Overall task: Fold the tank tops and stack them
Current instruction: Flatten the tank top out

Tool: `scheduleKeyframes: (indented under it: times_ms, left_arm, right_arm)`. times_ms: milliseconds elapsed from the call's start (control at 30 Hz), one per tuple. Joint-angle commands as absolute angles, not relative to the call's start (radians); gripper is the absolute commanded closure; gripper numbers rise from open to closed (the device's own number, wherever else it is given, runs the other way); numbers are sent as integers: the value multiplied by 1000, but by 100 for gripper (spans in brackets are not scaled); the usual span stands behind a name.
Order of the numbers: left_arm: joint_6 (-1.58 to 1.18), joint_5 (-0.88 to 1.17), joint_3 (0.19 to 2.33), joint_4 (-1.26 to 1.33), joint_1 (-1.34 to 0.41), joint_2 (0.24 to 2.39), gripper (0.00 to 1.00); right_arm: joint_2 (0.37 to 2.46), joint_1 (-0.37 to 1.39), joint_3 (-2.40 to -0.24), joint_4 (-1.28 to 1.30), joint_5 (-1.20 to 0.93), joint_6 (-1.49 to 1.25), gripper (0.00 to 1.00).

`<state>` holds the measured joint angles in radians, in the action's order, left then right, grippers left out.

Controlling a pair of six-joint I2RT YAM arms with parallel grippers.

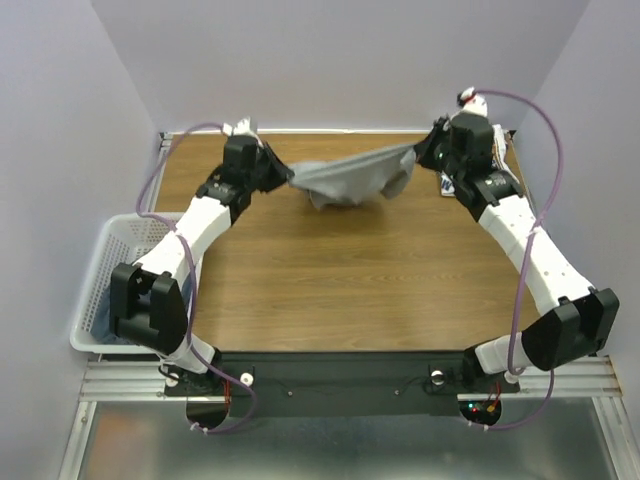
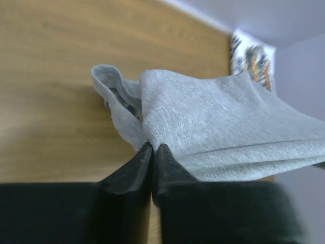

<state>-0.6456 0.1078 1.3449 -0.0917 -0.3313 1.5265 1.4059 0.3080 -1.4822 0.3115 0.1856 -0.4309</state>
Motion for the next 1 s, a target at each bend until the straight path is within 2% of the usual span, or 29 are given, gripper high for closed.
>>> scheduleKeyframes:
  times_ms: [0, 67, 167, 367, 533, 633, 667, 700, 767, 800, 867, 967]
  left_arm:
    - [-712, 164, 1137, 81, -318, 1439, 67]
    - [-724, 150, 1042, 118, -316, 1422, 55]
    - [-739, 176, 991, 170, -316, 1422, 49]
    - [-741, 161, 973, 186, -366, 1421, 48]
    - [-793, 63, 921, 222, -631, 1465, 48]
    - [-827, 15, 914, 249, -684, 1532, 49]
    - [-828, 8, 920, 245, -684, 1546, 49]
    - [-828, -36, 925, 227, -686, 1557, 49]
    - [-812, -98, 952, 192, -684, 1577, 49]
    - [-802, -141, 962, 161, -684, 1591, 48]
    - [-782, -152, 985, 147, -686, 1606, 48]
    - [-782, -149, 991, 144, -686, 1634, 48]
  right_arm:
    - [1402, 291, -1341, 301, 175, -459, 100]
    - [1422, 291, -1295, 299, 149, -477, 100]
    - [1480, 291, -1299, 299, 91, -480, 100]
    - [1574, 291, -1336, 304, 41, -471, 100]
    - [1592, 290, -1322, 311, 90, -477, 100]
    - [1574, 282, -1281, 330, 213, -485, 99]
    - [1568, 273, -1270, 336, 239, -488, 97]
    - [1562, 255, -1260, 339, 276, -491, 87]
    - [1543, 236, -1238, 351, 304, -494, 72]
    - [1536, 229, -1218, 356, 327, -497, 55]
    - [1500, 227, -1194, 362, 331, -506, 44]
    - [1422, 227, -1095, 365, 327, -554, 43]
